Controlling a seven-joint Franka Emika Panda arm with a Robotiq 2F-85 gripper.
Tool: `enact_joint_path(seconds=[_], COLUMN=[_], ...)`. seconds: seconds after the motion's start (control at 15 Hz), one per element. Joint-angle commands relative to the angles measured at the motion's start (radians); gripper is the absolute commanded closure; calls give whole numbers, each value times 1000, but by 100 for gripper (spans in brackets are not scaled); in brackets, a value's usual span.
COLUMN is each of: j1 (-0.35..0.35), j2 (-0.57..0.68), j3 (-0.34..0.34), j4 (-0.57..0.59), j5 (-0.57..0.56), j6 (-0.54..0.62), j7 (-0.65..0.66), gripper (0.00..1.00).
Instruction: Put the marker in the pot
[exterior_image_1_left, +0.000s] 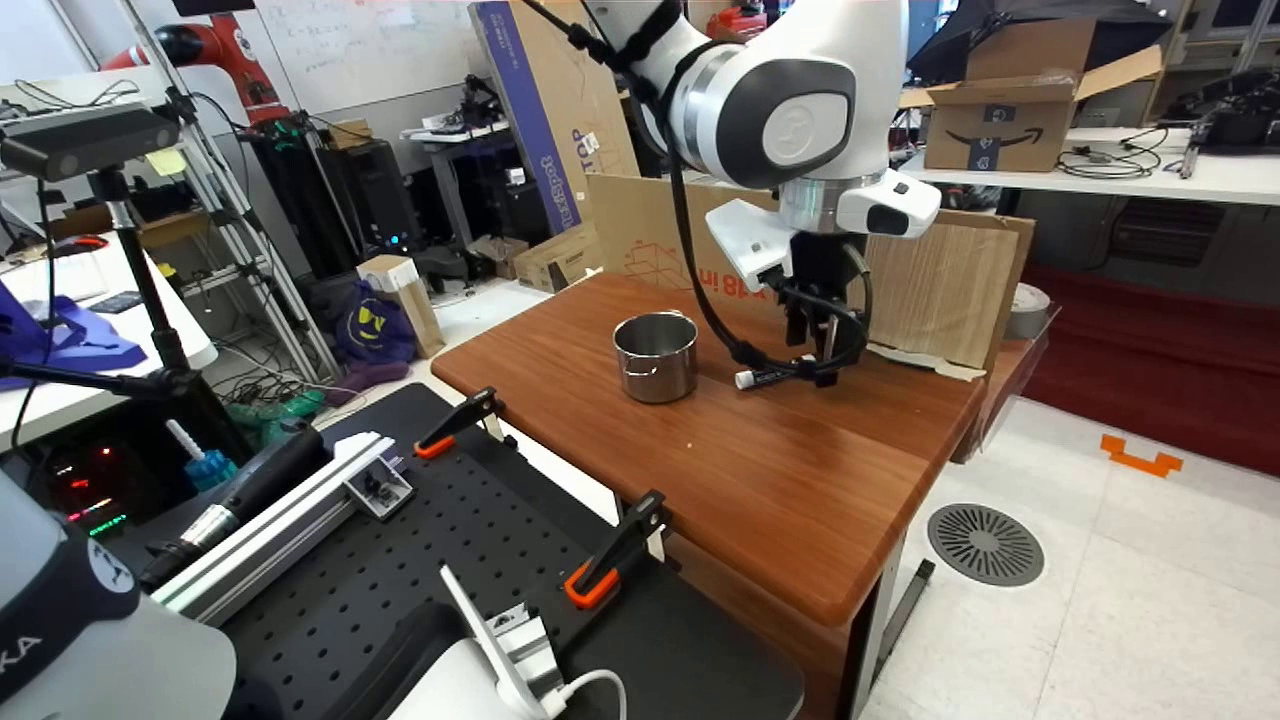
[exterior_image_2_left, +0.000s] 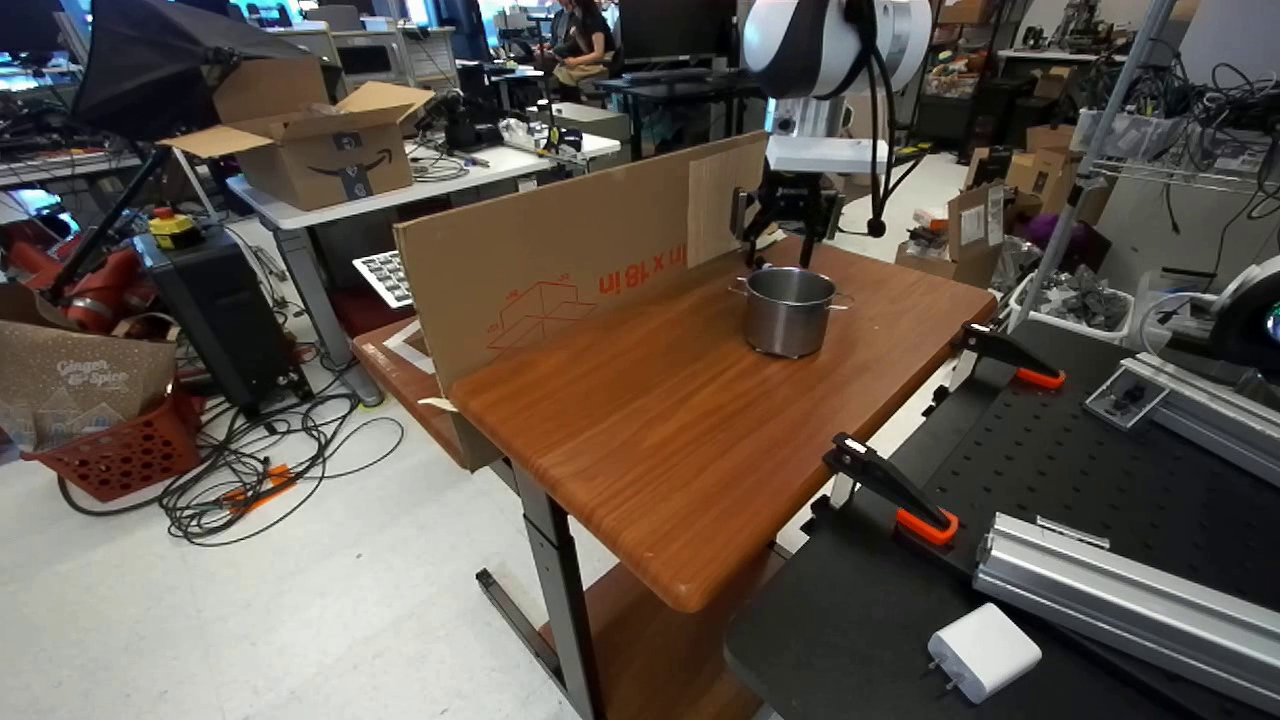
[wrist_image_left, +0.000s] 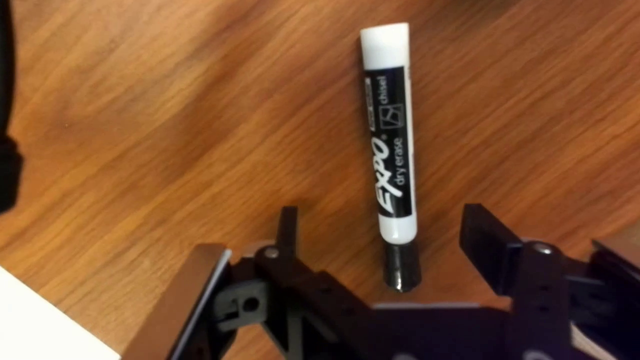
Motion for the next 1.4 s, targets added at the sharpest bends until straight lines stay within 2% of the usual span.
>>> enact_joint_path(seconds=[0.0,0.33,0.47,0.6,0.8,1.33], j1=[24,25,23,31,45,140], j2=[43,33,9,-21,-78,-334], j3=[-26,-33,-35,-40,-45,-92], j4=[50,51,35,4,-54,-374], j5=[-16,-19,-20,-28,-46,-152], j6=[3,13,27,52,102,368], j7=[39,43,35,31,27,45], gripper=[49,88,100,95,95,95])
